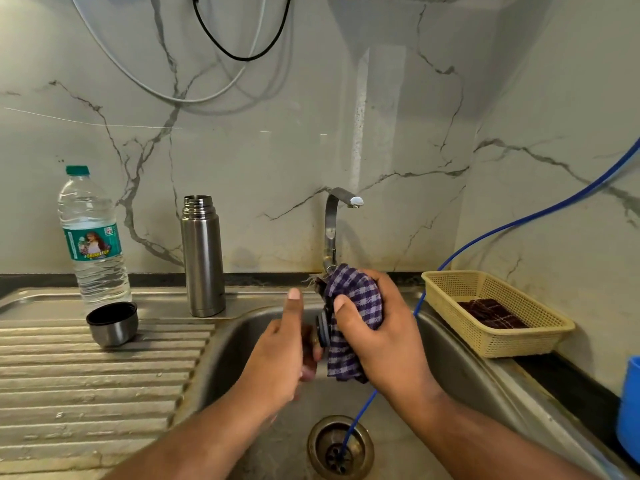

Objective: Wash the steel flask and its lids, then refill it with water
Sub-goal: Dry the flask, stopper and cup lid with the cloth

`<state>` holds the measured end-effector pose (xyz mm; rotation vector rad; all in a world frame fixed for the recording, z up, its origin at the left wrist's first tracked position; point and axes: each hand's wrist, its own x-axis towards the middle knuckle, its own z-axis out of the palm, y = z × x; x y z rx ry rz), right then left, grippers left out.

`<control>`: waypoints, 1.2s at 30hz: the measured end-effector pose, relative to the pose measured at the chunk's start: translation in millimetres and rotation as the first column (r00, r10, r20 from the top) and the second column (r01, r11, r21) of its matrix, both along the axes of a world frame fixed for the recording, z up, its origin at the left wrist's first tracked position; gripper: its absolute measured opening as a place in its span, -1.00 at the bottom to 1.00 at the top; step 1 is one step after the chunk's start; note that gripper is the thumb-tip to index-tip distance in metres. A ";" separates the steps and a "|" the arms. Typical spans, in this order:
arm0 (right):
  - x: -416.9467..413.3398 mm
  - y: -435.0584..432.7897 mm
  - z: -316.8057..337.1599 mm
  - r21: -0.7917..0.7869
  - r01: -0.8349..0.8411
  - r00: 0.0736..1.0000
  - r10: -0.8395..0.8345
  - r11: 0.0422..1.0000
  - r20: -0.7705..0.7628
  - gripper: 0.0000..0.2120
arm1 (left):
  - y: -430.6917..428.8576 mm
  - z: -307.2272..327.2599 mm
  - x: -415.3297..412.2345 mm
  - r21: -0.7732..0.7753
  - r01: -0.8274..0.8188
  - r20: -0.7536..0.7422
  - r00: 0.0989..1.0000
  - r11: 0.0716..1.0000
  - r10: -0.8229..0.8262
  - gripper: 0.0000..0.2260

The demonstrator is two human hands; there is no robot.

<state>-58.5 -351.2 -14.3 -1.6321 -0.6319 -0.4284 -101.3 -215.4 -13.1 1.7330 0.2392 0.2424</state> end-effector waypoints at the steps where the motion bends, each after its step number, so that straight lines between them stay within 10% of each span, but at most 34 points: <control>1: -0.3 -2.0 -0.1 -0.043 0.015 0.996 -0.011 0.999 0.094 -0.69 | 1.9 1.7 -2.6 -0.165 0.067 -0.116 0.989 0.984 -0.087 -0.28; 7: 2.5 -0.8 -7.7 -0.243 0.075 0.874 0.054 0.967 0.483 -0.54 | -2.1 3.6 -9.5 -0.322 0.143 -0.139 0.971 0.936 -0.195 -0.50; 11: -2.4 3.0 -7.5 -0.144 0.027 0.960 0.015 0.989 0.280 -0.58 | -1.7 -0.5 -5.6 0.088 0.019 0.109 0.994 0.996 -0.028 -0.58; 15: -1.5 3.9 -4.9 0.031 -0.067 0.998 0.067 0.997 0.004 -0.76 | 6.0 -4.0 -2.2 0.613 -0.159 0.467 0.863 0.774 -0.193 -0.59; 19: 2.6 2.9 -0.2 0.228 -0.111 0.952 0.170 0.967 -0.255 -0.86 | 9.3 -3.9 1.9 0.773 -0.217 0.462 0.836 0.596 -0.296 -0.64; 23: 1.1 0.2 3.2 0.190 -0.086 0.974 0.123 0.978 -0.191 -0.83 | 4.4 -3.3 -2.2 0.687 -0.098 0.431 0.852 0.720 -0.296 -0.64; 27: -4.6 3.0 -1.1 0.044 -0.091 0.995 0.092 0.995 -0.023 -0.79 | -7.8 -3.6 -5.3 0.219 0.099 0.191 0.971 0.971 -0.143 -0.59; 36: -2.0 0.6 0.0 -0.004 -0.245 0.969 0.245 0.970 -0.015 -0.40 | -2.6 0.9 -3.3 -0.106 0.084 0.034 0.996 0.991 -0.081 -0.59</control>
